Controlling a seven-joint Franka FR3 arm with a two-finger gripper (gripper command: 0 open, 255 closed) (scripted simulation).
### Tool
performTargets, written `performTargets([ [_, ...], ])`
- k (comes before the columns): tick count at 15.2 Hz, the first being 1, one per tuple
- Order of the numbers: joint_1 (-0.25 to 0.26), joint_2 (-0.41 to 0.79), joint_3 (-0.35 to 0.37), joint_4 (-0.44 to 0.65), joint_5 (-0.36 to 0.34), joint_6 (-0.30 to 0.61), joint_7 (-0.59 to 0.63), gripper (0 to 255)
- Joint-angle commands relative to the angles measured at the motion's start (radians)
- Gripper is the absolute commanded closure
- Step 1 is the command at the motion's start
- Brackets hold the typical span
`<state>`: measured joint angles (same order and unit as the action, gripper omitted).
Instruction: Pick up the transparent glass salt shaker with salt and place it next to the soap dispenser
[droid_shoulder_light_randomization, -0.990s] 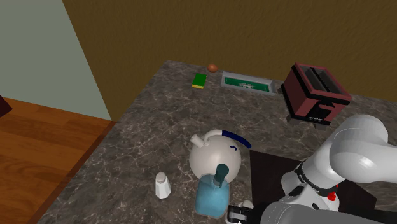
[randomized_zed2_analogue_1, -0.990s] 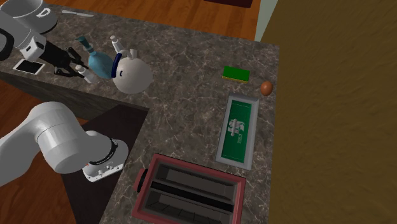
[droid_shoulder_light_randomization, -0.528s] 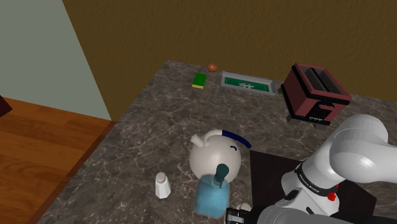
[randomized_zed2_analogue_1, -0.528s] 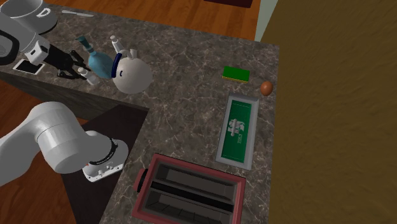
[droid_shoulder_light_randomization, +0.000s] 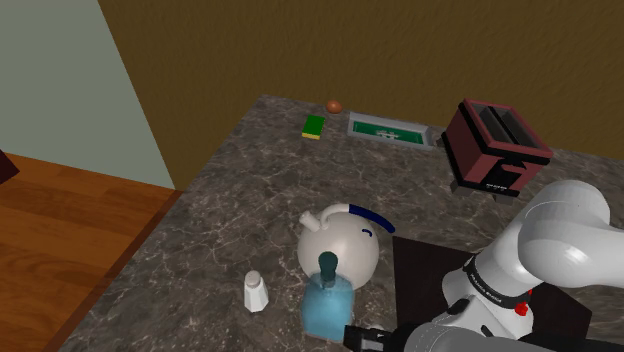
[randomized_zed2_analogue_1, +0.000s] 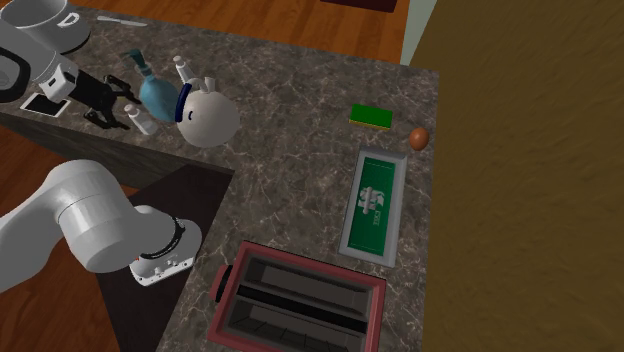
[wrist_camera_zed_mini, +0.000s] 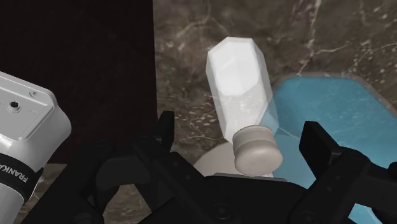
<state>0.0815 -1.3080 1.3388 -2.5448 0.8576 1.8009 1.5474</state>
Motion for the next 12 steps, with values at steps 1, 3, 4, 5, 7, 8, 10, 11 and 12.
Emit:
performTargets([
  [1, 0.0, 0.0, 0.0, 0.0, 0.0, 0.0, 0.0, 0],
  [3, 0.006, 0.0, -0.055, 0.04, -0.047, -0.053, 0.014, 0],
  [4, 0.008, 0.001, -0.081, 0.062, -0.07, -0.079, 0.021, 0],
  [5, 0.008, 0.002, -0.1, 0.081, -0.086, -0.1, 0.026, 0],
  [7, 0.008, 0.002, -0.1, 0.081, -0.086, -0.1, 0.026, 0],
  [8, 0.008, 0.002, -0.101, 0.081, -0.086, -0.1, 0.026, 0],
  [10, 0.008, 0.002, -0.1, 0.081, -0.086, -0.1, 0.026, 0],
  [11, 0.008, 0.002, -0.1, 0.081, -0.086, -0.1, 0.026, 0],
  [12, 0.008, 0.002, -0.1, 0.081, -0.086, -0.1, 0.026, 0],
])
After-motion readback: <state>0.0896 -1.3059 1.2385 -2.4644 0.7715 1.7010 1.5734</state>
